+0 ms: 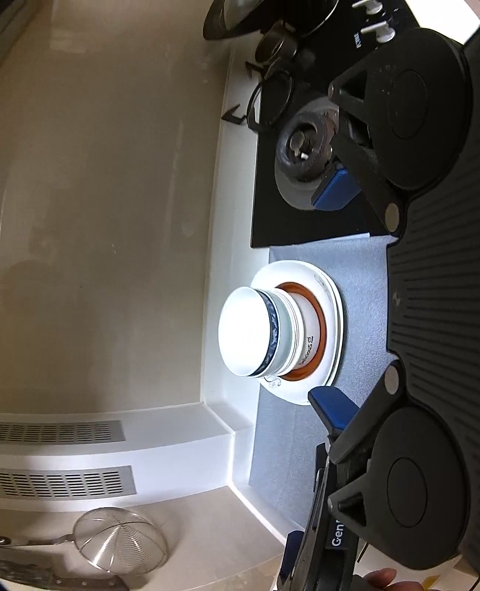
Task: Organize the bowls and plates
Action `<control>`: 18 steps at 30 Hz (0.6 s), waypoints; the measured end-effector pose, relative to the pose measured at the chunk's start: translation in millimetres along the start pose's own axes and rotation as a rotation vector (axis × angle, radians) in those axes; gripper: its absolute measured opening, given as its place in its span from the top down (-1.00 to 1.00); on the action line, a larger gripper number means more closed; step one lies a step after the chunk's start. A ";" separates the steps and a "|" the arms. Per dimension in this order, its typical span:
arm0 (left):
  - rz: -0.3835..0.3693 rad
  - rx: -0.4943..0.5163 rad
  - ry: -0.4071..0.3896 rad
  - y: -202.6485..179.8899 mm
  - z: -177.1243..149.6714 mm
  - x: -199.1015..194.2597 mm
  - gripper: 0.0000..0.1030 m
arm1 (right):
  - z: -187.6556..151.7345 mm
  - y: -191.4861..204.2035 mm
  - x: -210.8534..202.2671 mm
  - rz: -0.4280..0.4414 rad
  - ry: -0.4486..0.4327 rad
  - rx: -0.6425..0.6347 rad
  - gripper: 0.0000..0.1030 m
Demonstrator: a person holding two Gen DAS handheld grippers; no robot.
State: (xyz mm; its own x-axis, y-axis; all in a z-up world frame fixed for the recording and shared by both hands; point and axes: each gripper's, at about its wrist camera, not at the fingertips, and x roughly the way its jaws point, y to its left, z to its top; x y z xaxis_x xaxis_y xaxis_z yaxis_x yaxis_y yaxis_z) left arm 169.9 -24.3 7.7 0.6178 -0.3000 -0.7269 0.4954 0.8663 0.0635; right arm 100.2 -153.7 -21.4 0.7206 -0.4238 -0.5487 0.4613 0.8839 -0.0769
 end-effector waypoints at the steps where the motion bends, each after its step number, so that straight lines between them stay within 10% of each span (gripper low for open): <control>1: 0.001 0.005 -0.006 -2.2 -1.9 -6.3 -0.99 | -1.5 -1.5 -4.1 -0.003 -0.003 0.011 -0.99; 18: 0.020 0.043 -0.038 -14.2 -20.1 -29.5 -1.00 | -20.1 -7.7 -30.8 -0.026 0.029 0.076 -1.00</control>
State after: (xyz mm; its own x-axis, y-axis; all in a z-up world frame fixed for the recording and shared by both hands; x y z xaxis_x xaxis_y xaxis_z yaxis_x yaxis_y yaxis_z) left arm 132.4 -19.8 14.4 0.6502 -0.2986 -0.6986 0.5079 0.8547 0.1075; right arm 64.0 -143.5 -20.6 0.6930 -0.4400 -0.5711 0.5189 0.8544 -0.0285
